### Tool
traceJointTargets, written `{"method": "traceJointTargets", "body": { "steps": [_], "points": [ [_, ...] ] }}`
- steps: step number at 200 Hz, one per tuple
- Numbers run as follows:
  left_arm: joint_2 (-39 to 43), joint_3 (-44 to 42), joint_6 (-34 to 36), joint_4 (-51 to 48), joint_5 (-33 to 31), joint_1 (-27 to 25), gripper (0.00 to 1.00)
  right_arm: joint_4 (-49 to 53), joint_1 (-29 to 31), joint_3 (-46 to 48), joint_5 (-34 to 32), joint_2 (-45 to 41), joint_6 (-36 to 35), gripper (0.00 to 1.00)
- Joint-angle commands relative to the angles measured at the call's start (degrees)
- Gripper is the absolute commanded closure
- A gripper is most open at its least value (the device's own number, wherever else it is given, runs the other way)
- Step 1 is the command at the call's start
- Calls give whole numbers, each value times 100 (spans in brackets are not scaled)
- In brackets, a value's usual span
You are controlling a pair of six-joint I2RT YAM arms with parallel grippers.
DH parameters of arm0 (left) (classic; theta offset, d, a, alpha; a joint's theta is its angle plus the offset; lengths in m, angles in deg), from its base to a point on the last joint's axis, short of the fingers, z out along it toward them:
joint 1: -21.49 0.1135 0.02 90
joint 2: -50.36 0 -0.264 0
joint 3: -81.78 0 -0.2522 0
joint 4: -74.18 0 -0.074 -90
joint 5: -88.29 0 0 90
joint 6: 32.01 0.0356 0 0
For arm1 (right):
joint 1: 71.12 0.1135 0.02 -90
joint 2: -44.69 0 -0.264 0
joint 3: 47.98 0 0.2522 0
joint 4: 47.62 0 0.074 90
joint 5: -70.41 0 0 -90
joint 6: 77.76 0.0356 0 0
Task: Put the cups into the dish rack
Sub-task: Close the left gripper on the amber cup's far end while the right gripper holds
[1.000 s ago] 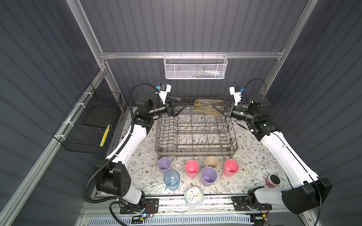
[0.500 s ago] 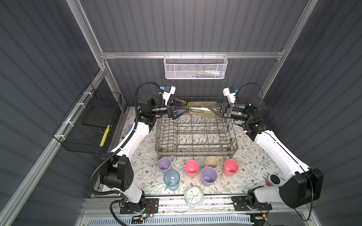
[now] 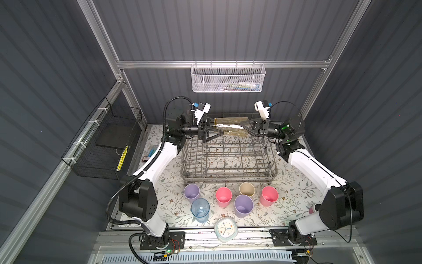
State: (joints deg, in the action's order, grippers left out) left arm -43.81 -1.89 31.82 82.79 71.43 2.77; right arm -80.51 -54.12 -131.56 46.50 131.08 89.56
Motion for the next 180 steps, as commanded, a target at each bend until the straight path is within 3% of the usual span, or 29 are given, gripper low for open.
{"method": "traceJointTargets", "body": {
  "steps": [1, 37, 95, 127, 180],
  "points": [
    [28, 182, 64, 48, 200, -35, 5, -472, 116, -169, 169, 90, 177, 100],
    [13, 266, 279, -231, 200, -35, 6, -401, 155, -194, 212, 127, 156, 100],
    [3, 275, 446, -400, 230, -35, 14, -344, 164, -269, 201, 220, 130, 100],
    [38, 191, 481, -424, 244, -35, 9, -377, 173, -290, 175, 297, 160, 100],
    [48, 166, 640, -622, 310, -35, 11, -431, 190, -337, 158, 363, 204, 100]
  ]
}}
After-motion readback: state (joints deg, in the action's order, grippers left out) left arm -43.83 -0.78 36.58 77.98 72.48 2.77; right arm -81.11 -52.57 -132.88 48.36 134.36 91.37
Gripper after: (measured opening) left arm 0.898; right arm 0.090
